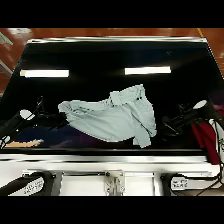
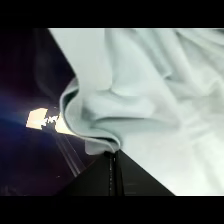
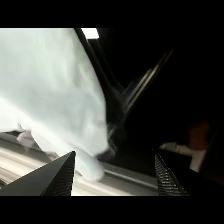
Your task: Fold the shirts.
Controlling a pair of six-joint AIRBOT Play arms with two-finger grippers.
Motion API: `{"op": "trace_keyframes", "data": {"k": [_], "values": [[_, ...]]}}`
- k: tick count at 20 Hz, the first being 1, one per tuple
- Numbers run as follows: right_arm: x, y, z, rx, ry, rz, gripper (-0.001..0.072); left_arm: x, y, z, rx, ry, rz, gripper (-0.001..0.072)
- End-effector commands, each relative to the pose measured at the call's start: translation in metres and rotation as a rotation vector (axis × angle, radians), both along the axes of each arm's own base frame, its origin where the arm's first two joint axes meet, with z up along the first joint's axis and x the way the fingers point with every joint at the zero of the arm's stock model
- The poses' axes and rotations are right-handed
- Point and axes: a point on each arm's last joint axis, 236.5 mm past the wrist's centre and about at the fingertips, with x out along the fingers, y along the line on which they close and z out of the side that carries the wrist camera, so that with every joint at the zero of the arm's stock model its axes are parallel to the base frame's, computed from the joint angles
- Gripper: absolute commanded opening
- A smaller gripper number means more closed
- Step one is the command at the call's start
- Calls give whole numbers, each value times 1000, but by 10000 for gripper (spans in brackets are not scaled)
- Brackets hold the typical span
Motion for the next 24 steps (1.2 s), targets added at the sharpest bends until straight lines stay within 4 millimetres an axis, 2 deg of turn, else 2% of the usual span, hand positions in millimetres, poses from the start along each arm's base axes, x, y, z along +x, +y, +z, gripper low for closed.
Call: {"op": "trace_keyframes", "data": {"k": [1, 2, 3, 4, 6, 7, 8, 9, 10, 12, 13, 14, 15, 16, 17, 18, 19, 21, 22, 24], "values": [[17, 32, -20, 34, -35, -34, 629, 8, -1, 19, 17, -73, -49, 33], [24, 38, -22, 39, -52, -48, 505, 10, -1, 26, 29, -107, -76, 33], [33, 42, -22, 36, -81, -66, 254, 13, 0, 36, 44, -149, -96, 32], [41, 46, -19, 50, -105, -83, 71, 17, 1, 46, 58, -192, -108, 32], [64, 53, 6, 96, -229, -55, 67, 26, 7, 76, 104, -285, -122, 32], [82, 54, 30, 108, -330, -37, 67, 31, 13, 99, 150, -345, -145, 31], [103, 55, 66, 115, -472, -4, 66, 37, 20, 129, 216, -418, -174, 31], [122, 56, 109, 111, -624, 35, 66, 42, 28, 171, 284, -514, -191, 31], [139, 55, 164, 94, -788, 60, 66, 46, 35, 220, 346, -624, -191, 31], [154, 49, 285, 3, -1113, 74, 66, 37, 44, 346, 455, -914, -143, 31], [150, 45, 361, -61, -1312, 60, 67, 20, 47, 415, 499, -1073, -106, 31], [137, 39, 431, -134, -1498, 33, 67, -4, 46, 475, 521, -1215, -70, 31], [113, 32, 501, -226, -1689, -2, 66, -37, 44, 532, 531, -1352, -28, 31], [83, 24, 559, -318, -1850, -47, 66, -68, 43, 573, 533, -1452, 6, 31], [53, 18, 600, -395, -1962, -87, 66, -101, 43, 607, 536, -1539, 46, 31], [20, 13, 630, -463, -2046, -123, 67, -127, 44, 629, 537, -1599, 77, 31], [-6, 10, 649, -509, -2093, -154, 67, -151, 46, 643, 526, -1642, 114, 31], [-51, 6, 668, -563, -2139, -220, 67, -181, 44, 650, 463, -1670, 156, 31], [-67, 4, 671, -587, -2150, -234, 67, -187, 42, 643, 455, -1649, 146, 31], [-91, 2, 675, -640, -2167, -248, 67, -186, 38, 617, 465, -1545, 94, 31]]}}
